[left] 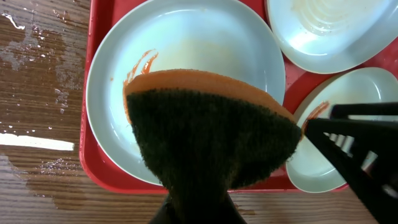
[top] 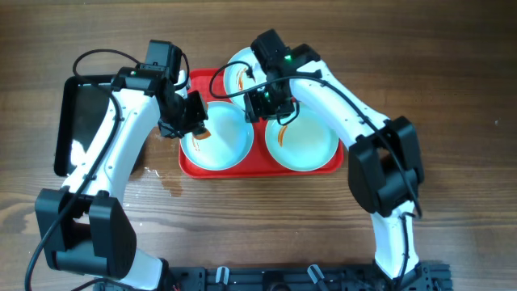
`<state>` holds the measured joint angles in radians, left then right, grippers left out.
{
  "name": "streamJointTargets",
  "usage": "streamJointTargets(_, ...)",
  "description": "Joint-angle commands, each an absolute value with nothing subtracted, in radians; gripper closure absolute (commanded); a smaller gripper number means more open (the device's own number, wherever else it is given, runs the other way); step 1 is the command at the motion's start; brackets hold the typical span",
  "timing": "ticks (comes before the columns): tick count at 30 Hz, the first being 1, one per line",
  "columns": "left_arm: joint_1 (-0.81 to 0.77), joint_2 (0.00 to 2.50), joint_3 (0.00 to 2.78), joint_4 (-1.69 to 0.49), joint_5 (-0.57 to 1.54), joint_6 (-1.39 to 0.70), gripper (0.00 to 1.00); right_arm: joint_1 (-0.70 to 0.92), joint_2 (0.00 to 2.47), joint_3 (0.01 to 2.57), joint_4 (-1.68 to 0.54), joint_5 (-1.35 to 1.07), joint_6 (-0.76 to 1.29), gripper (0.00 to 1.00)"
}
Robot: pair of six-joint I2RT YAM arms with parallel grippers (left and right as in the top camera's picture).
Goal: Clean dirty plates on tray and stack at the side
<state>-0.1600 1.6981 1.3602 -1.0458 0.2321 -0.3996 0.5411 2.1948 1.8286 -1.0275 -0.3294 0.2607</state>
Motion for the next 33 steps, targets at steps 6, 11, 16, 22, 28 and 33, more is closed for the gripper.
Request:
streamJointTargets(6,-0.162,1.704,1.356,-1.039,0.226,-0.398,0.96,0.554,2.252,1.837,-0.986,-0.364,0.266,0.63)
streamJointTargets(11,-0.162,1.704,1.356,-1.039,0.226,-0.398,0.96,0.565,2.271,1.813,-0.939,-0.36,0.266,0.63)
streamJointTargets(16,-0.162,1.704,1.356,-1.039,0.226,-0.398,0.96,0.566,2.271,1.759,-0.886,-0.36,0.273,0.63)
streamJointTargets(22,-0.162,1.704,1.356,-1.035,0.226,-0.398,0.96,0.566,2.272,1.716,-0.848,-0.344,0.274,0.66)
streamJointTargets(28,-0.162,1.704,1.356,-1.034,0.226,-0.398,0.96,0.566,2.273,1.678,-0.809,-0.339,0.318,0.78)
streamJointTargets(33,-0.162,1.704,1.356,-1.031,0.226,-0.398,0.96,0.566,2.273,1.678,-0.789,-0.337,0.344,0.85)
